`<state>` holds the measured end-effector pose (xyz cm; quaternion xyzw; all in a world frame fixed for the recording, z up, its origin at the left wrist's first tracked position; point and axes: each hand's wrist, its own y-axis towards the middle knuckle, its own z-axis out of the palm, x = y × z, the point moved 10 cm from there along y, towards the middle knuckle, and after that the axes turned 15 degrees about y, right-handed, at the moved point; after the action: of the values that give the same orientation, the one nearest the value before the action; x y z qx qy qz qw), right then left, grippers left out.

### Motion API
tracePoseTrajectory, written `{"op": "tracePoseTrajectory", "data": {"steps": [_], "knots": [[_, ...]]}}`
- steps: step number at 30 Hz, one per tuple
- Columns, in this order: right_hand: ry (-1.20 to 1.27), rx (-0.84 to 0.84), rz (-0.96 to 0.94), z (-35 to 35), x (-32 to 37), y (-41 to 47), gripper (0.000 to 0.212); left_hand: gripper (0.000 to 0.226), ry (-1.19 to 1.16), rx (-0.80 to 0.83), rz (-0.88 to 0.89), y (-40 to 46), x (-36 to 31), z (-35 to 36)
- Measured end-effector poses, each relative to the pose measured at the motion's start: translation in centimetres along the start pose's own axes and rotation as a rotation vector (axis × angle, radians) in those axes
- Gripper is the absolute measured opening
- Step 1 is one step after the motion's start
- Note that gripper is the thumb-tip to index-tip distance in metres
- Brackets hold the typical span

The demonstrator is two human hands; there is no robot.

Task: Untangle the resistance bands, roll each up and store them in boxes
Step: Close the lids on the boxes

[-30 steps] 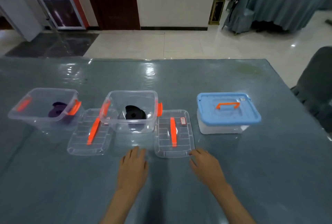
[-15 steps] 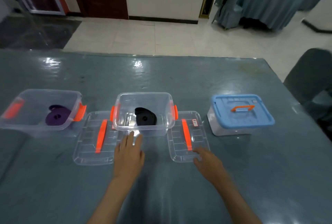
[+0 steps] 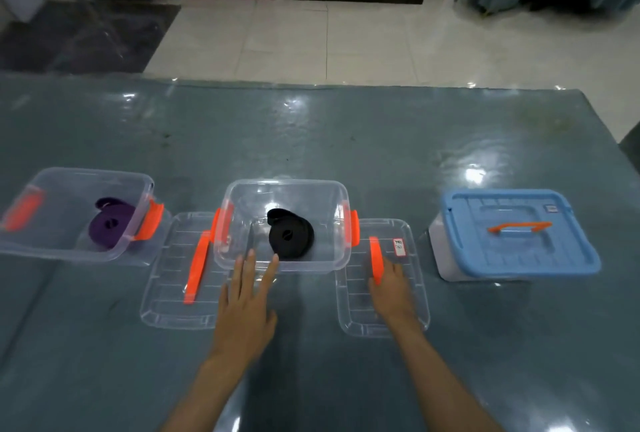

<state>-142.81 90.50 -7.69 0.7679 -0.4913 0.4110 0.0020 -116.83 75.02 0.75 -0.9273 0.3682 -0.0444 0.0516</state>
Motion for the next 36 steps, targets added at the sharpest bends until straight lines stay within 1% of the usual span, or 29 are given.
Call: {"op": "tracePoseTrajectory", "data": {"steps": [4, 7, 12, 19, 25, 28, 30, 32, 34, 36], "knots": [[-0.111, -0.073, 0.033, 0.4, 0.1, 1.7, 0.036, 0.117, -0.031, 0.030, 0.001, 0.1, 0.2, 1.0], [-0.075, -0.079, 0.068, 0.1, -0.1, 2.5, 0.032, 0.119, -0.057, 0.028, 0.006, 0.2, 0.1, 1.1], [-0.075, -0.086, 0.104, -1.1, -1.3, 1.2, 0.034, 0.119, -0.078, 0.047, 0.024, 0.3, 0.2, 1.7], [-0.063, -0.148, 0.113, -2.8, -2.5, -5.8, 0.030, 0.120, -0.021, 0.106, 0.061, 0.3, 0.3, 1.4], [0.077, -0.276, 0.108, -4.6, -3.0, -14.2, 0.018, 0.112, 0.039, 0.108, 0.138, 0.3, 1.1, 1.1], [0.152, -0.317, 0.094, -5.4, -3.0, -17.5, 0.009, 0.108, 0.092, 0.149, 0.181, -0.2, 1.5, 1.5], [0.178, -0.342, 0.049, -5.6, -1.8, -18.8, 0.014, 0.104, 0.079, 0.161, 0.194, -0.5, 2.1, 1.3], [0.207, -0.352, -0.001, -5.7, -0.1, -19.4, 0.023, 0.098, 0.070, 0.153, 0.215, -0.7, 2.9, 0.9], [0.206, -0.314, -0.073, -5.2, 2.3, -19.2, 0.036, 0.089, 0.051, 0.145, 0.222, -1.1, 4.2, 0.5], [0.148, -0.271, -0.137, -5.0, 4.6, -18.7, 0.043, 0.081, -0.016, 0.102, 0.220, -1.2, 4.9, -0.3]]}}
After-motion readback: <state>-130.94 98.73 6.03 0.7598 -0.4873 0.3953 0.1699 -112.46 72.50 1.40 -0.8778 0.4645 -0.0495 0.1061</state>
